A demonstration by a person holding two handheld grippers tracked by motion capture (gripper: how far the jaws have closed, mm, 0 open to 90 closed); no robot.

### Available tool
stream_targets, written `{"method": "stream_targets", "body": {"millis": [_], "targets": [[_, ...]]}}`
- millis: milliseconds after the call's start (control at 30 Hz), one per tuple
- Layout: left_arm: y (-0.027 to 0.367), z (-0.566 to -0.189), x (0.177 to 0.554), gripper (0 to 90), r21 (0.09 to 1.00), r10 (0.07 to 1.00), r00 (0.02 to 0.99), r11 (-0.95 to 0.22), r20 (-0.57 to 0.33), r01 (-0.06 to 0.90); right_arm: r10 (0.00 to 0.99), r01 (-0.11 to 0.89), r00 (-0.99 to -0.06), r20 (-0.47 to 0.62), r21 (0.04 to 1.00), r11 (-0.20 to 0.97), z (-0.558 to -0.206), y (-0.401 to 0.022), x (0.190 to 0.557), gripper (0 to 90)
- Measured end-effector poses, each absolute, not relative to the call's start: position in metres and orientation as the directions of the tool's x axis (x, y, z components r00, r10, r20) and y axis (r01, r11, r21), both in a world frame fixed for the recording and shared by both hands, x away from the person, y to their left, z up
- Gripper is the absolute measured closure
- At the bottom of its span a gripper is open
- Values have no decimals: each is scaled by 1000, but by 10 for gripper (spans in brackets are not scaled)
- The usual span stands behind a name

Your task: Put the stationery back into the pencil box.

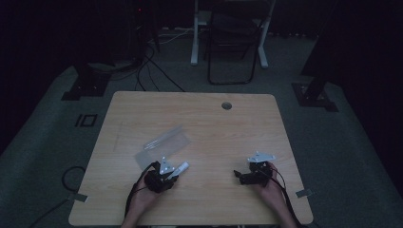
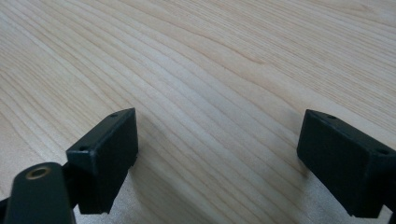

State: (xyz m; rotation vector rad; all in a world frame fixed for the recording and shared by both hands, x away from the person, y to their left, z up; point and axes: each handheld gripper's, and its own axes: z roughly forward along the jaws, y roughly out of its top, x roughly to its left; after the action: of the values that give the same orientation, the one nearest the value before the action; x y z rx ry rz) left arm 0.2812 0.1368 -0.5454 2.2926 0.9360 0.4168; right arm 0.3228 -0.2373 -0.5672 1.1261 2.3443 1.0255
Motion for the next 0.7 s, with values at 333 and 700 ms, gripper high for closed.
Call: {"method": "stream_targets", "body": {"millis": [333, 700], "targets": [[138, -536, 278, 709, 680, 701, 709, -559, 83, 474, 780, 531, -625, 3, 734, 423, -567, -237, 323, 125], [140, -525, 277, 710, 701, 695, 712, -556, 99, 446, 780, 530, -626, 2, 734, 424, -567, -237, 323, 125]]}}
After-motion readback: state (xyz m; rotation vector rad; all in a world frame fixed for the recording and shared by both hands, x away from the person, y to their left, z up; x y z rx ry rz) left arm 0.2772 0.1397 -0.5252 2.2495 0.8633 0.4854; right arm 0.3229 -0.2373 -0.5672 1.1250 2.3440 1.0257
